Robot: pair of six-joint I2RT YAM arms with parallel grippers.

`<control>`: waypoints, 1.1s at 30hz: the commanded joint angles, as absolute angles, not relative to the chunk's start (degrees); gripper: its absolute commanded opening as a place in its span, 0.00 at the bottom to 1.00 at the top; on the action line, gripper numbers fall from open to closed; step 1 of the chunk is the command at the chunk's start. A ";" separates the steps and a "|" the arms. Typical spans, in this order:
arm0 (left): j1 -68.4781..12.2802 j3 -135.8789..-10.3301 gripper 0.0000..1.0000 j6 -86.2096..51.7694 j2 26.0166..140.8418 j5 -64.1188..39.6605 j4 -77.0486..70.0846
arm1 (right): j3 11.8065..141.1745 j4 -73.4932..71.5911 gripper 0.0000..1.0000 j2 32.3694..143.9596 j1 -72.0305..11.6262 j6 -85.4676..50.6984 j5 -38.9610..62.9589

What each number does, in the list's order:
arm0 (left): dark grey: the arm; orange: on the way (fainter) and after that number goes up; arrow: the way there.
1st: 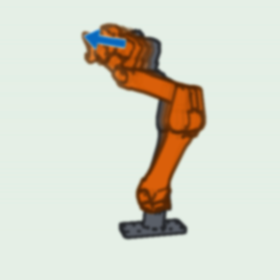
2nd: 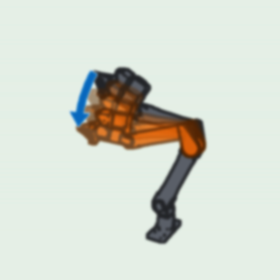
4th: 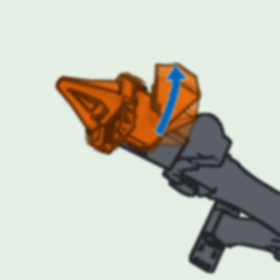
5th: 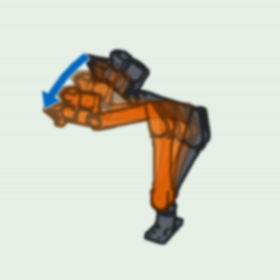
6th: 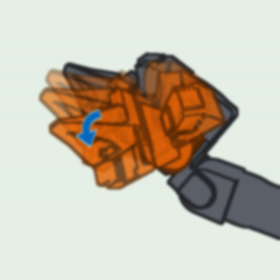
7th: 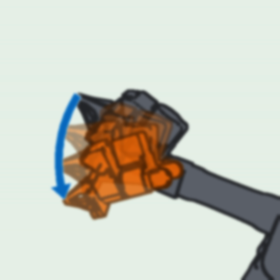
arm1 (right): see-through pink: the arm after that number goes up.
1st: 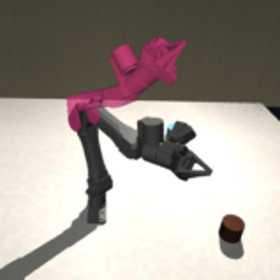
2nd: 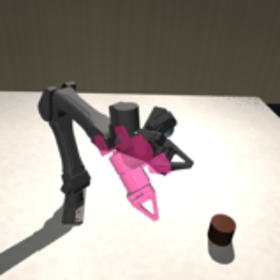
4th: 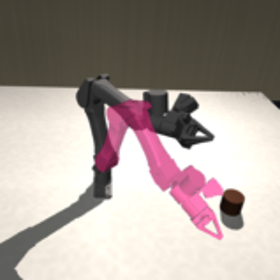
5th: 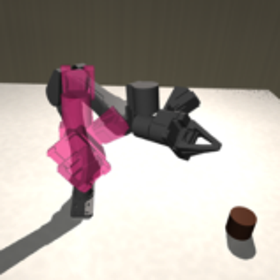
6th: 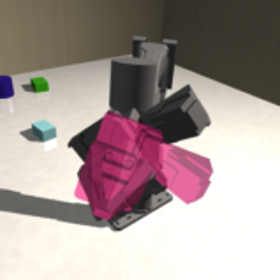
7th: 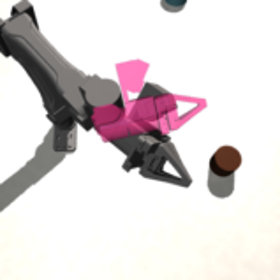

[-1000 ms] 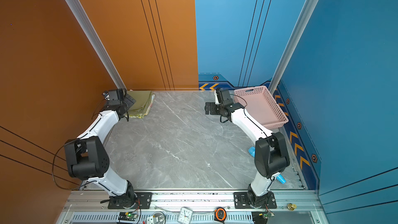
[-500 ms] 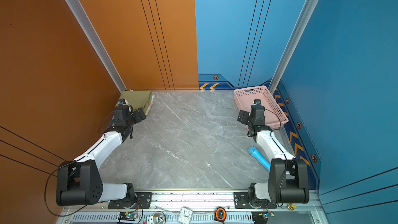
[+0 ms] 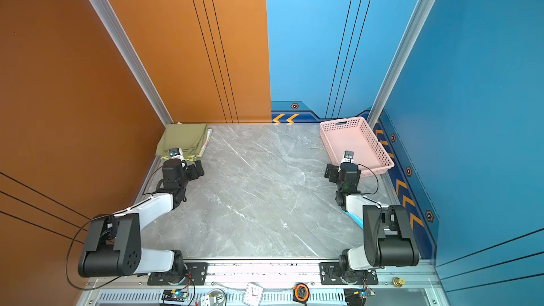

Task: Fold and stack skirts
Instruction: Reset both arms

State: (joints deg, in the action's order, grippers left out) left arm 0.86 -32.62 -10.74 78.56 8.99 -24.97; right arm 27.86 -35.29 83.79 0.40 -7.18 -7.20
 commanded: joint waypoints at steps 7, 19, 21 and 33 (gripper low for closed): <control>-1.23 -23.75 0.98 -3.19 82.66 15.93 -42.86 | 20.75 -52.78 1.00 88.27 -0.59 -4.97 -7.13; -2.20 -21.63 0.98 -0.64 89.63 13.30 -53.00 | 20.83 -52.95 1.00 88.55 -2.40 -4.68 -13.15; -2.29 -21.70 0.98 -0.62 89.65 13.53 -53.00 | 20.74 -53.25 1.00 88.53 -2.57 -4.58 -13.32; -2.68 -21.34 0.98 -0.35 89.36 14.06 -53.35 | 20.76 -53.44 1.00 88.60 -3.16 -4.06 -14.12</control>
State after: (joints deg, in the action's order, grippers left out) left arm -2.55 -21.02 -1.23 89.60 13.93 -52.16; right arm 20.08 -55.11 87.66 -2.70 -4.60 -12.34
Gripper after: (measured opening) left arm 0.978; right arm 0.999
